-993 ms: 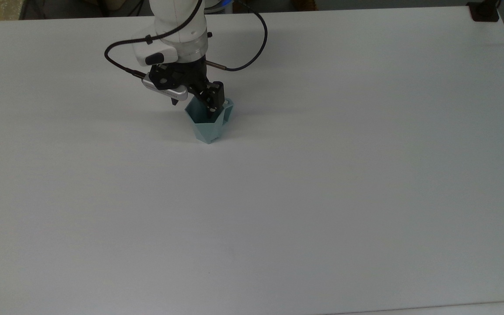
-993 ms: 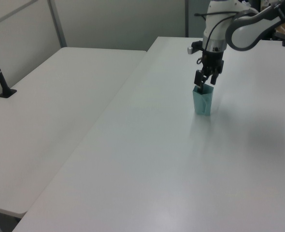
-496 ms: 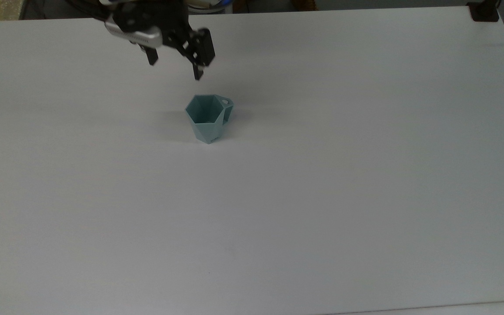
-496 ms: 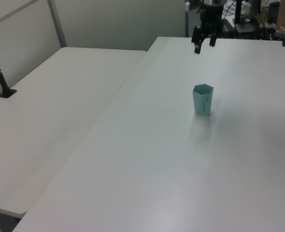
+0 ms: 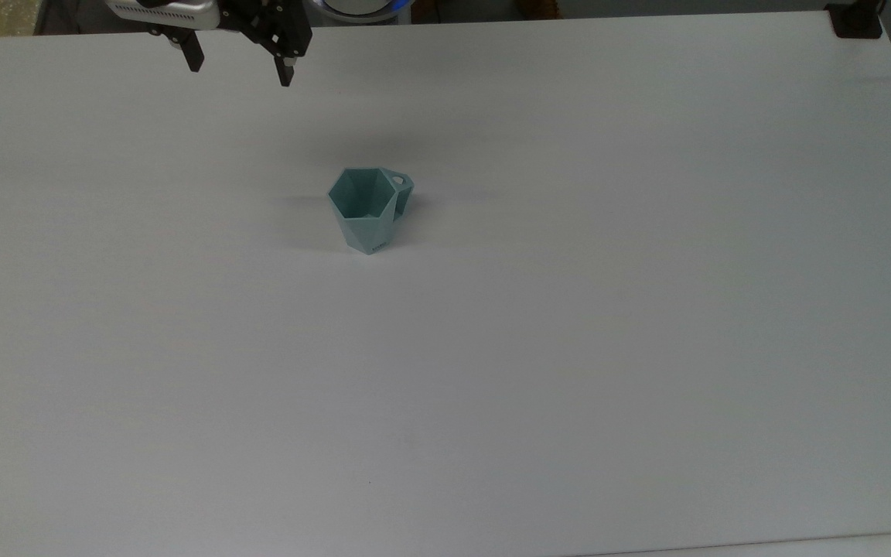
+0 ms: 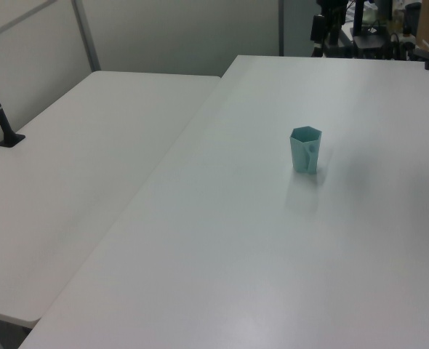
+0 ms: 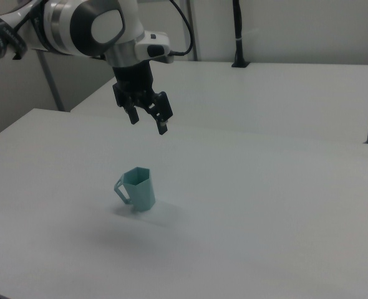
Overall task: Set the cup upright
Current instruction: 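Open the gripper and raise it away from the cup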
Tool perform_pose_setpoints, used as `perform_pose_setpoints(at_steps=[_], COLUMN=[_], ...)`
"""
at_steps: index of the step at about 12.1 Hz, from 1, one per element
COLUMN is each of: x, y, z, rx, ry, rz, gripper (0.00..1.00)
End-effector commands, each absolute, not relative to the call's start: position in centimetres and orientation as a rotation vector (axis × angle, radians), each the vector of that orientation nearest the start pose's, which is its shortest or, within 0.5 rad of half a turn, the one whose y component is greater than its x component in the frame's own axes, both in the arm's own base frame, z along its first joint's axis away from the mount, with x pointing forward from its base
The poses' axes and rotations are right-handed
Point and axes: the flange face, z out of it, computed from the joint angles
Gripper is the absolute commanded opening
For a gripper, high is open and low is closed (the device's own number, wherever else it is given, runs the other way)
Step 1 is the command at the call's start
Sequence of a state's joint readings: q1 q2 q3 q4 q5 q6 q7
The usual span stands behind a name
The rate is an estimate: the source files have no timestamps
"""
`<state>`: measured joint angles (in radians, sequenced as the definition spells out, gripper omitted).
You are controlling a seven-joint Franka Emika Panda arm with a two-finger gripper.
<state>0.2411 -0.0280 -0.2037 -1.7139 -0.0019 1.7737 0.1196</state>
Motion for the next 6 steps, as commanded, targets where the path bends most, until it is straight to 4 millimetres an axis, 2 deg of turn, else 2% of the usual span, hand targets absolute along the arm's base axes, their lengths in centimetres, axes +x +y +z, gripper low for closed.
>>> perform_pose_setpoints(at_steps=[1,2,6], x=[54.9,54.6,54.4], y=[1.2,1.3,1.8], z=[61.6,62.6,62.7], rx=[-3.108,-3.108,-3.106], ry=[0.027,0.014,0.014], rz=[-0.117,-0.096,-0.085], gripper=[1.00,1.00,1.00])
